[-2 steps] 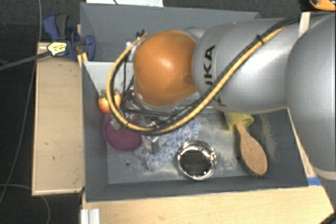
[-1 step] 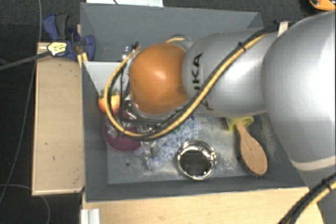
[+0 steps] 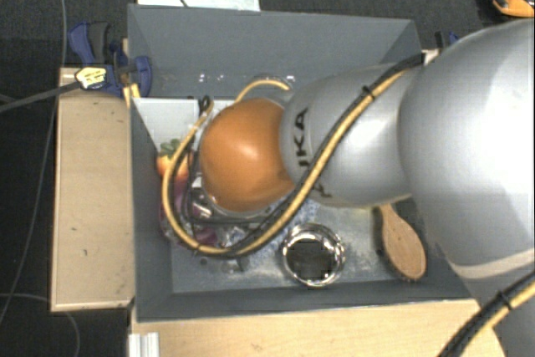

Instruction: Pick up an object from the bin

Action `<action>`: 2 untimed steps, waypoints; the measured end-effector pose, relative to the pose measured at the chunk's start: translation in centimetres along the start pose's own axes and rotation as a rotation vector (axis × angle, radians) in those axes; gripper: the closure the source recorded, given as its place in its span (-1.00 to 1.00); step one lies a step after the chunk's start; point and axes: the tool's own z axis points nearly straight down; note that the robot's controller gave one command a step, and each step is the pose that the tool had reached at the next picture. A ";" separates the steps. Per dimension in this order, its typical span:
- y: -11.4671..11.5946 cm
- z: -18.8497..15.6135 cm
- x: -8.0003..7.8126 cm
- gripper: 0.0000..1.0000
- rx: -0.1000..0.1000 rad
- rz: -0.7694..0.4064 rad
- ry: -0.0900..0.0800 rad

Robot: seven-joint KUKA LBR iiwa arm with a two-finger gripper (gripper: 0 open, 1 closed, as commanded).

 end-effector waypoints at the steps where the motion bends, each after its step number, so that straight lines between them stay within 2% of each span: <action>1: -3.2 2.6 0.8 1.00 0.000 -0.137 0.001; 2: -3.1 2.5 0.8 1.00 -0.001 -0.135 0.002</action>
Offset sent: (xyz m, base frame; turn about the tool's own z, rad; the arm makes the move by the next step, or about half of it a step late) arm 0.0000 0.0000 0.0000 0.0000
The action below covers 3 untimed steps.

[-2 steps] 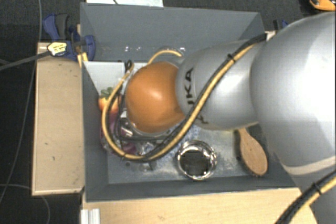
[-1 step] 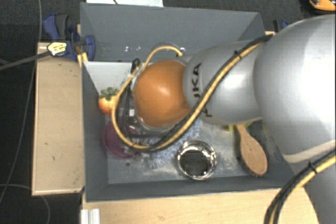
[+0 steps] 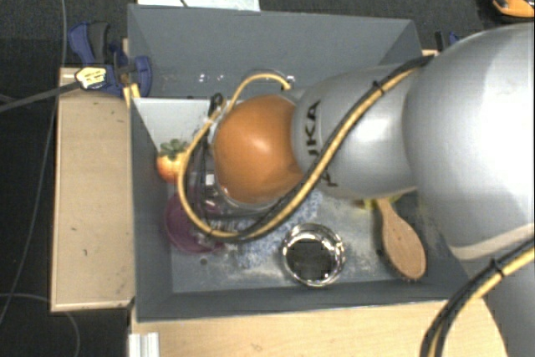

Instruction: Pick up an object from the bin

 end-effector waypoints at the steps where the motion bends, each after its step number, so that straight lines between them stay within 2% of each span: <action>1: 0.5 -10.2 -0.1 1.00 0.001 0.007 -0.003; 2: 0.8 -9.0 -1.7 1.00 -0.008 0.001 0.007; 3: 0.4 -8.7 -1.6 1.00 -0.004 -0.014 0.003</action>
Offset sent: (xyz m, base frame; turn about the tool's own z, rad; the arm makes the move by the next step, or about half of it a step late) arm 0.0000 0.0187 0.0907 0.0018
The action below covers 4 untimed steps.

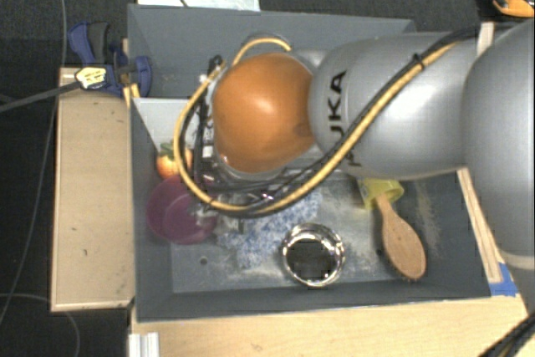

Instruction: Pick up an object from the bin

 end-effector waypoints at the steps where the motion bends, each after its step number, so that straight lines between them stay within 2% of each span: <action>1: 0.0 -0.6 0.4 1.00 -0.005 -0.034 0.005; 2: 0.6 -3.3 1.5 1.00 -0.003 -0.117 0.001; 3: 0.4 2.5 -1.8 1.00 -0.002 -0.323 0.005; 4: 0.5 -4.7 0.6 1.00 0.008 -0.205 -0.007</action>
Offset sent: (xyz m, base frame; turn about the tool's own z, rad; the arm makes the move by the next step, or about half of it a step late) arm -0.0347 -0.0281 0.0728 -0.2688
